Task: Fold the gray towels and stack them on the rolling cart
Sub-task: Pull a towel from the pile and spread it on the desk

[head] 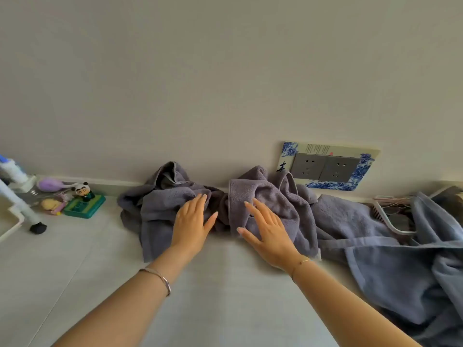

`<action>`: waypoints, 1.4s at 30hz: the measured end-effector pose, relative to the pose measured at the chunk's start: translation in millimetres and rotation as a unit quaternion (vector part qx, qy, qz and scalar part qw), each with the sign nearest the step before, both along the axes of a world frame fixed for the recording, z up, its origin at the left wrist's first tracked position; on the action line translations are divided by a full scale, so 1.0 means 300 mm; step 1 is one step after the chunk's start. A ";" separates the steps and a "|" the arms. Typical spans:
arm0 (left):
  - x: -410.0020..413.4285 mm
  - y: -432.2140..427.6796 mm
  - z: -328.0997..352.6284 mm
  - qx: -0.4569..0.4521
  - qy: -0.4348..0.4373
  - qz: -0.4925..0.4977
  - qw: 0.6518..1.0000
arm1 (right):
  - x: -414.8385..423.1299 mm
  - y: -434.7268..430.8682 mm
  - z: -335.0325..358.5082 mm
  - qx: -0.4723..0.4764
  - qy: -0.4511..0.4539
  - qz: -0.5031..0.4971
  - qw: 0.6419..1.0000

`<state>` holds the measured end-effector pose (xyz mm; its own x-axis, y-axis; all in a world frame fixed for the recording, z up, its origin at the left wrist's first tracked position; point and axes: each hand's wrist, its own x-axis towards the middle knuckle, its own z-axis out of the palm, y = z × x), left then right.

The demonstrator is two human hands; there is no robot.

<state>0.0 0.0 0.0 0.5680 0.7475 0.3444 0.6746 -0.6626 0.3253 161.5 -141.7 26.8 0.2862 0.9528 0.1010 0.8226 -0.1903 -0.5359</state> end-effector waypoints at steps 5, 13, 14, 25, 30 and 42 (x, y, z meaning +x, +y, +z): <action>-0.081 0.060 -0.047 0.059 0.078 0.028 0.995 | -0.075 0.106 -0.023 0.018 -0.061 0.046 0.997; -0.175 0.063 0.018 -0.123 -0.071 0.019 0.990 | -0.177 0.167 -0.071 0.076 0.069 0.010 0.995; -0.189 0.053 0.043 -0.170 -0.095 0.009 0.981 | -0.208 0.178 -0.050 0.050 0.182 -0.028 0.982; -0.291 -0.131 0.256 -0.469 -0.162 -0.019 0.868 | -0.335 0.135 0.024 -0.053 0.612 -0.101 0.782; -0.282 -0.110 0.316 -0.279 -0.232 -0.023 0.932 | -0.341 0.007 0.088 -0.037 0.590 -0.068 0.804; -0.072 -0.430 0.184 -0.260 0.150 -0.352 0.886 | -0.208 -0.510 0.218 -0.123 0.519 -0.068 0.843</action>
